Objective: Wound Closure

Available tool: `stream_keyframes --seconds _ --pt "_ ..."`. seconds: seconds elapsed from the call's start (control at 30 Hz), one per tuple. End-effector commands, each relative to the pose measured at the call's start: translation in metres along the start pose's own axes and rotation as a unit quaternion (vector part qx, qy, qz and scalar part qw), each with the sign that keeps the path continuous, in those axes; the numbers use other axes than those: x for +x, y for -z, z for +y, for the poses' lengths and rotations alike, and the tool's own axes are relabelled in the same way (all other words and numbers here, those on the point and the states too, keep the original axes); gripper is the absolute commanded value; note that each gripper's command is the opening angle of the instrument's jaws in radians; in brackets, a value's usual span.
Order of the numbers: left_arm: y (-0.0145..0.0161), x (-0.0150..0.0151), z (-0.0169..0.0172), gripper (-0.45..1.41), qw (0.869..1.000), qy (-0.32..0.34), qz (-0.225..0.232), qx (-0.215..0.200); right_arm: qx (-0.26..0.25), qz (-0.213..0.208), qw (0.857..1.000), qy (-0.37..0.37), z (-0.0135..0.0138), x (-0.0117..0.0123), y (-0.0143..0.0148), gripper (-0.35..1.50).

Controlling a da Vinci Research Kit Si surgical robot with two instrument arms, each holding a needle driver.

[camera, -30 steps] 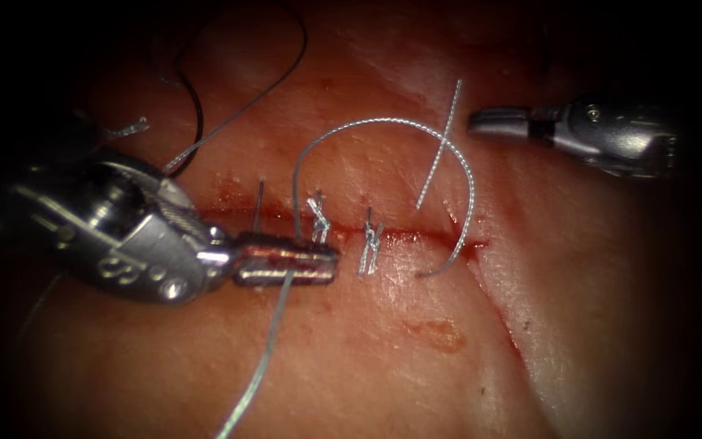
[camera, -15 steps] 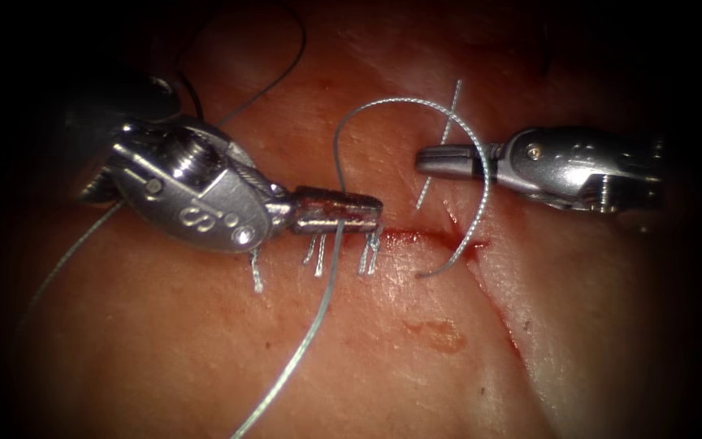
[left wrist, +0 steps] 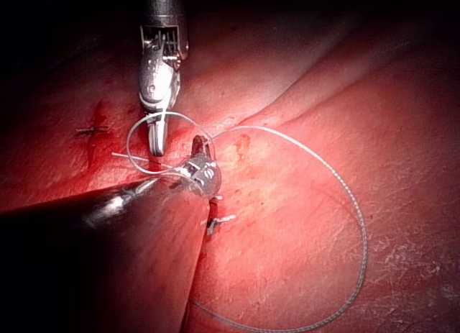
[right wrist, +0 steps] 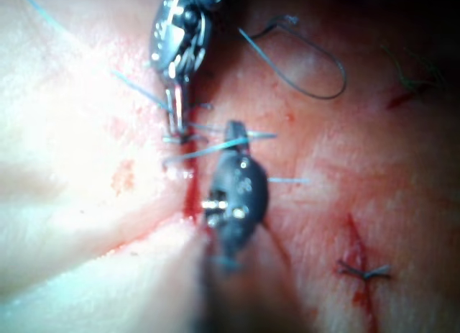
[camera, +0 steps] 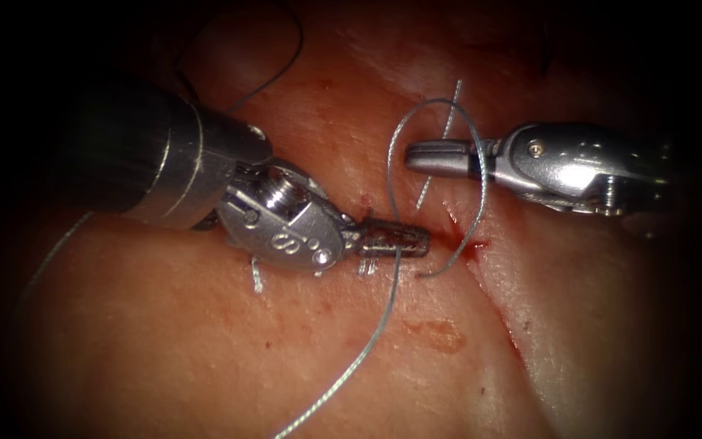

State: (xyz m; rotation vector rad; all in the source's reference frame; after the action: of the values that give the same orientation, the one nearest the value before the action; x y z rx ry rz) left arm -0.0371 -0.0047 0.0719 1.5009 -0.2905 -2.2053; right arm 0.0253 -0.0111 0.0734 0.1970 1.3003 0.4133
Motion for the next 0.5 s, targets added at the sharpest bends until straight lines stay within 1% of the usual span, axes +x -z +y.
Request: stream_keyframes --seconds 0.03,0.2,0.33,0.37,0.4,0.47,0.5 --pt "-0.0011 -0.0001 0.0001 -0.45 1.0 0.0 0.003 -0.001 0.001 0.001 1.0 -0.001 -0.0002 -0.0002 -0.0011 -0.35" --pt "-0.0023 0.0012 0.0002 -0.45 1.0 -0.004 0.012 -0.006 -0.001 0.003 1.0 -0.001 -0.0004 0.0 -0.0018 -0.35" --pt "-0.0025 0.0023 0.0002 -0.45 1.0 -0.006 0.018 -0.01 -0.005 0.003 1.0 -0.002 -0.0004 0.0002 -0.0026 -0.35" --pt "-0.0025 0.0026 0.0002 -0.45 1.0 -0.006 0.02 -0.011 -0.006 0.004 1.0 -0.002 -0.0003 0.0002 -0.0027 -0.13" --pt "-0.0024 0.0028 0.0002 -0.45 1.0 -0.006 0.021 -0.011 -0.005 0.004 1.0 -0.002 -0.0002 0.0002 -0.0029 0.2" --pt "-0.002 0.0032 0.0001 -0.45 1.0 -0.006 0.026 -0.014 -0.016 0.006 1.0 -0.003 -0.0001 0.0002 -0.0031 0.59" --pt "-0.0018 0.0033 0.0001 -0.45 1.0 -0.006 0.026 -0.014 -0.022 0.005 1.0 -0.003 0.0 0.0001 -0.0032 0.84"
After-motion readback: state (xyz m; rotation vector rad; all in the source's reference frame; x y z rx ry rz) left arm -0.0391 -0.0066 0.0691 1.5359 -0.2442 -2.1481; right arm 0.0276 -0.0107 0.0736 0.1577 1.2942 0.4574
